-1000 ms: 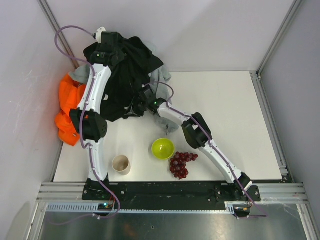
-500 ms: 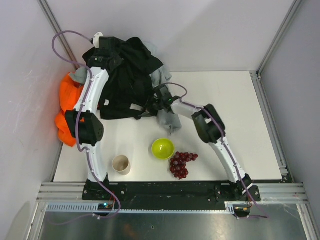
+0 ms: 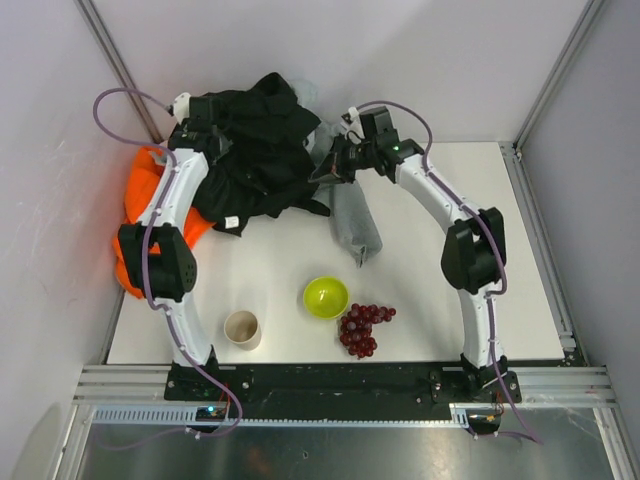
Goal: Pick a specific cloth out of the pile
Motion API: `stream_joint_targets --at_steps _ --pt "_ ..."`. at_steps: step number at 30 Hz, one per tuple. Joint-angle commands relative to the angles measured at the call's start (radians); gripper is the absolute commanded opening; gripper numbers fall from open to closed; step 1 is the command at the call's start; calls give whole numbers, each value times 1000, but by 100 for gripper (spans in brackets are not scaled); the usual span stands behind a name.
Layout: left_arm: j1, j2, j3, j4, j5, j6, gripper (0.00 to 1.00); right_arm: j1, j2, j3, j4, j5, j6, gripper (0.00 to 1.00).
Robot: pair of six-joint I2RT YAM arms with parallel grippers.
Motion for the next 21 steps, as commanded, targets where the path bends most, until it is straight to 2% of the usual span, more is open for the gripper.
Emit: stream_joint_targets --at_steps 1,10,15,21 --pt "45 -87 -55 32 -61 -29 1 -71 -164 114 -160 -107 -72 0" --pt "97 -159 -201 32 -107 -7 1 -193 -251 304 -99 -216 24 0" --pt "166 -198 -283 26 -124 7 1 -242 -315 275 15 -233 83 0" --pt "243 -254 -401 7 -138 -10 1 -289 -373 185 15 -204 32 0"
